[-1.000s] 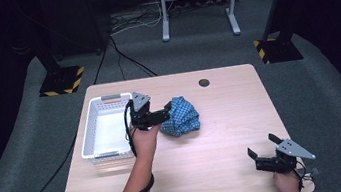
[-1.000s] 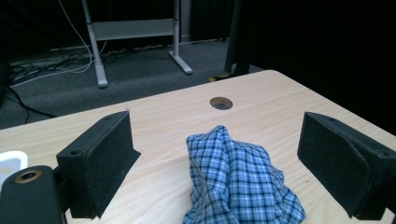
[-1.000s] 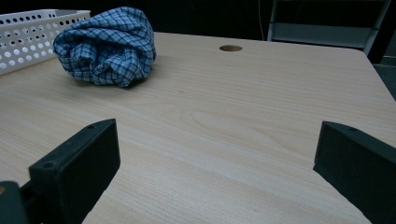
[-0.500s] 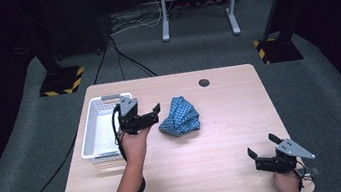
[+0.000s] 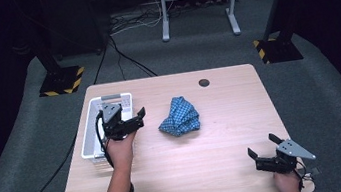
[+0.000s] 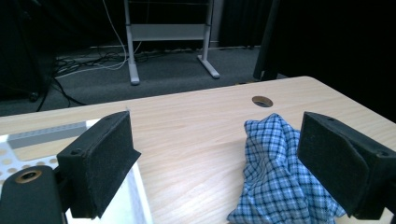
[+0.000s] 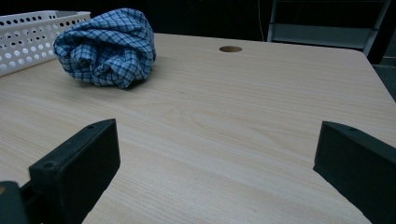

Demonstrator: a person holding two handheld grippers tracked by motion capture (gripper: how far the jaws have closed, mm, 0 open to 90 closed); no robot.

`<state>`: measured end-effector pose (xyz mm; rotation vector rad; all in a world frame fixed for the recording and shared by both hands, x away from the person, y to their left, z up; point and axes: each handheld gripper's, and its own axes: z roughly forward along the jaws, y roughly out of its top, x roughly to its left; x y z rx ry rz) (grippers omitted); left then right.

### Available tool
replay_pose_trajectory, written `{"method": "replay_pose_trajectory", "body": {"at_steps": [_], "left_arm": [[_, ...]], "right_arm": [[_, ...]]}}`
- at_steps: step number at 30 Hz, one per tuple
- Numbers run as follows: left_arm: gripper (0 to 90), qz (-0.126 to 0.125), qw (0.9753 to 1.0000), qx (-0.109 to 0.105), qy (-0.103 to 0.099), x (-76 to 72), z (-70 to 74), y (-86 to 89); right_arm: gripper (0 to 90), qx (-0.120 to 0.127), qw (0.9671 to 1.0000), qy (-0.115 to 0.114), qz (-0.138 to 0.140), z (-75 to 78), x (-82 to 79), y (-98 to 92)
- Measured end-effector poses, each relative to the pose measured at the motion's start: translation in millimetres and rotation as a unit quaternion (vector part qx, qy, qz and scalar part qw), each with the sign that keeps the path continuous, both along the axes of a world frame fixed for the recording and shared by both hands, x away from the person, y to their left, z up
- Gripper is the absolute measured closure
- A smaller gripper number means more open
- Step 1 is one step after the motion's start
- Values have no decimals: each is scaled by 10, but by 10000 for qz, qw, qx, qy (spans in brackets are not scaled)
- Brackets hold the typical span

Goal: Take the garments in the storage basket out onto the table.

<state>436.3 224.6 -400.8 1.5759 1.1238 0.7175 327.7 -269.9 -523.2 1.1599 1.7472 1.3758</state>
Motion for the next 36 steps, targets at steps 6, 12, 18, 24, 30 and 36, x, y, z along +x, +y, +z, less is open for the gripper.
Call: {"method": "replay_pose_trajectory", "body": {"at_steps": [6, 12, 18, 24, 30, 36], "left_arm": [[105, 116, 9999, 26, -34, -77, 26, 139], [105, 247, 9997, 44, -20, -151, 25, 279], [106, 394, 9992, 62, -15, -250, 19, 453], [106, 492, 9987, 79, -53, -339, 33, 588], [106, 570, 9983, 92, -74, -433, 27, 710], [107, 671, 9977, 80, -56, -523, -3, 833]], "right_arm": [[0, 9, 10000, -4, 22, 0, 0, -3], [0, 9, 10000, -4, 32, 1, 1, -4], [0, 4, 10000, -14, 25, 0, -2, -3], [0, 7, 10000, -8, 14, 1, 0, -3], [0, -15, 10000, -10, 9, 1, 0, 1], [0, -37, 10000, -2, -2, 1, 0, 6]]}}
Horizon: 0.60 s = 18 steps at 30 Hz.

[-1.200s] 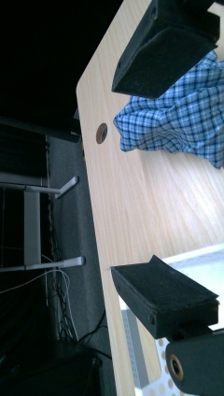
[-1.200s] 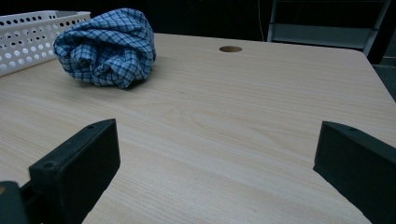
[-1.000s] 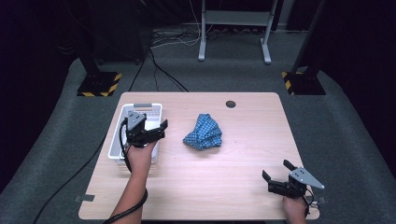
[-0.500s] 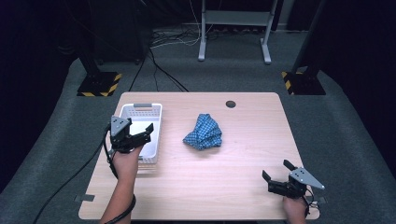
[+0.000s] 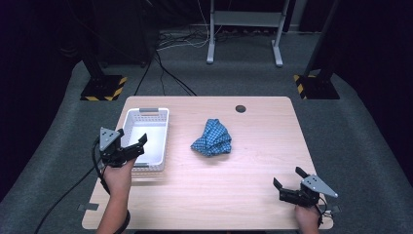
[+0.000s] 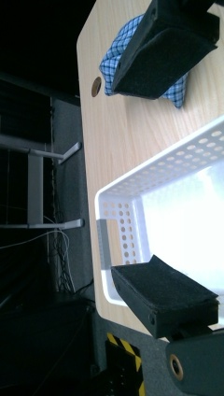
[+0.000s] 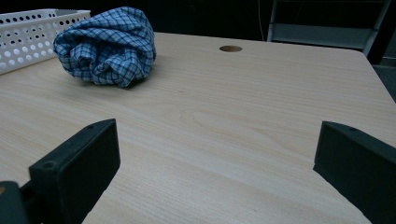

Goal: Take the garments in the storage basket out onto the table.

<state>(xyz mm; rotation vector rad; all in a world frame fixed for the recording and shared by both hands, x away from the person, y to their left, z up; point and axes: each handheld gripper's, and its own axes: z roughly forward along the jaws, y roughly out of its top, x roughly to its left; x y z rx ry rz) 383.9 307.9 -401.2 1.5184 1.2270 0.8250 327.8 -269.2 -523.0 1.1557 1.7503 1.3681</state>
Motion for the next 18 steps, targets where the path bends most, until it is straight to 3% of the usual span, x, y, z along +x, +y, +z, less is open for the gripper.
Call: {"method": "replay_pose_trajectory", "body": {"at_steps": [18], "left_arm": [[106, 222, 9997, -23, 102, -257, -172, 241]], "right_arm": [[0, -29, 10000, 9, -19, 1, 1, 7]]}}
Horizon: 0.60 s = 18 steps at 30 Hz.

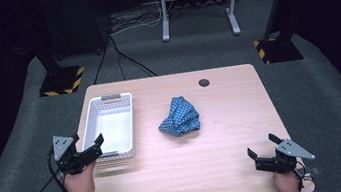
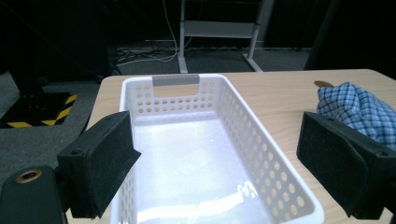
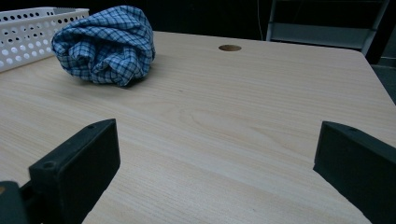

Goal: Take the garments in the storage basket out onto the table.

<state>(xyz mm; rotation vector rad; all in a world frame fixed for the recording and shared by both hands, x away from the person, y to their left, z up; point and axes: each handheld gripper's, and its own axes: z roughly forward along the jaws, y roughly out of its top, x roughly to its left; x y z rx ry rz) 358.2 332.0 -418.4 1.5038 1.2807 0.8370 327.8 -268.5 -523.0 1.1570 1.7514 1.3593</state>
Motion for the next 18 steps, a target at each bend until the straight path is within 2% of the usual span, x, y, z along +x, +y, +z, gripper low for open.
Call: {"method": "replay_pose_trajectory", "body": {"at_steps": [7, 18], "left_arm": [[105, 84, 10000, 27, 11, -109, -156, 65], [104, 114, 9999, -27, 75, -194, -330, 111]], "right_arm": [[0, -3, 10000, -1, -4, 0, -1, 1], [0, -7, 10000, 0, 1, 0, 0, 2]]}}
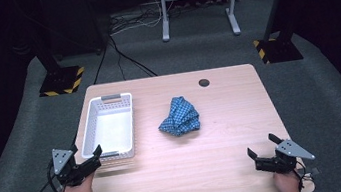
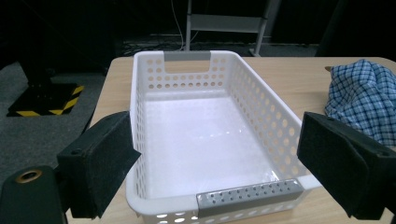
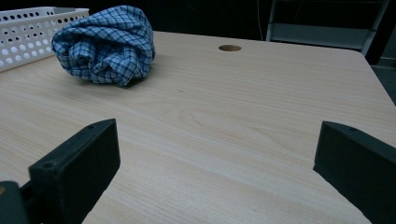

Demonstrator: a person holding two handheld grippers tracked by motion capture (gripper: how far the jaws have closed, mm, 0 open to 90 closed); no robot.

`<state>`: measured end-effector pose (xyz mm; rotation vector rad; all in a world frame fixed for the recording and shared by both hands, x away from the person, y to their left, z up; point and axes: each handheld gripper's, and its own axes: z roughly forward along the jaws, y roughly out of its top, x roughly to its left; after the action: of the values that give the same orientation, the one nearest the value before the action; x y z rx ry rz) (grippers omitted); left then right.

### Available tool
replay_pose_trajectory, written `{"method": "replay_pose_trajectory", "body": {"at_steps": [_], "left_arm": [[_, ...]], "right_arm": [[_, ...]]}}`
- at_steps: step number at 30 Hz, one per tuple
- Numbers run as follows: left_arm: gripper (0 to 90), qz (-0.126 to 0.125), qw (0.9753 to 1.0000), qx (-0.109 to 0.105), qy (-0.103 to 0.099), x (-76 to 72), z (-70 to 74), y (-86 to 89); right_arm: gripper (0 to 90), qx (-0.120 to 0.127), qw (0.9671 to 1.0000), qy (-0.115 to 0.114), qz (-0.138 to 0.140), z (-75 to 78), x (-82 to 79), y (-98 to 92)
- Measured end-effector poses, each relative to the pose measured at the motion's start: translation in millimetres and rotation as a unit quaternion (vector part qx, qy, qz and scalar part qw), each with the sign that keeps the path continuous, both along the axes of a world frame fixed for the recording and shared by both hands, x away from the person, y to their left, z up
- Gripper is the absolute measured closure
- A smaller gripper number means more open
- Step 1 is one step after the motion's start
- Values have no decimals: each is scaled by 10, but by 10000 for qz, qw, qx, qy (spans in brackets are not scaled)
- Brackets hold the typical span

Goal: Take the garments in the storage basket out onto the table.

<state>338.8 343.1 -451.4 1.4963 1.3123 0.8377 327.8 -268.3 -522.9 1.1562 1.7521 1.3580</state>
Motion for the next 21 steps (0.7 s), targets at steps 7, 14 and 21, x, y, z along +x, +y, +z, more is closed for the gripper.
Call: {"method": "replay_pose_trajectory", "body": {"at_steps": [7, 14, 21], "left_arm": [[104, -7, 10000, -43, 4, -65, -116, 11], [105, 26, 9999, -112, 92, -124, -257, 40], [105, 54, 9997, -124, 227, -171, -400, 58]], "right_arm": [[0, 2, 10000, 1, 4, 0, 0, 0], [0, -6, 10000, 4, 7, 0, 1, 1], [0, -14, 10000, 2, 5, 0, 2, 2]]}}
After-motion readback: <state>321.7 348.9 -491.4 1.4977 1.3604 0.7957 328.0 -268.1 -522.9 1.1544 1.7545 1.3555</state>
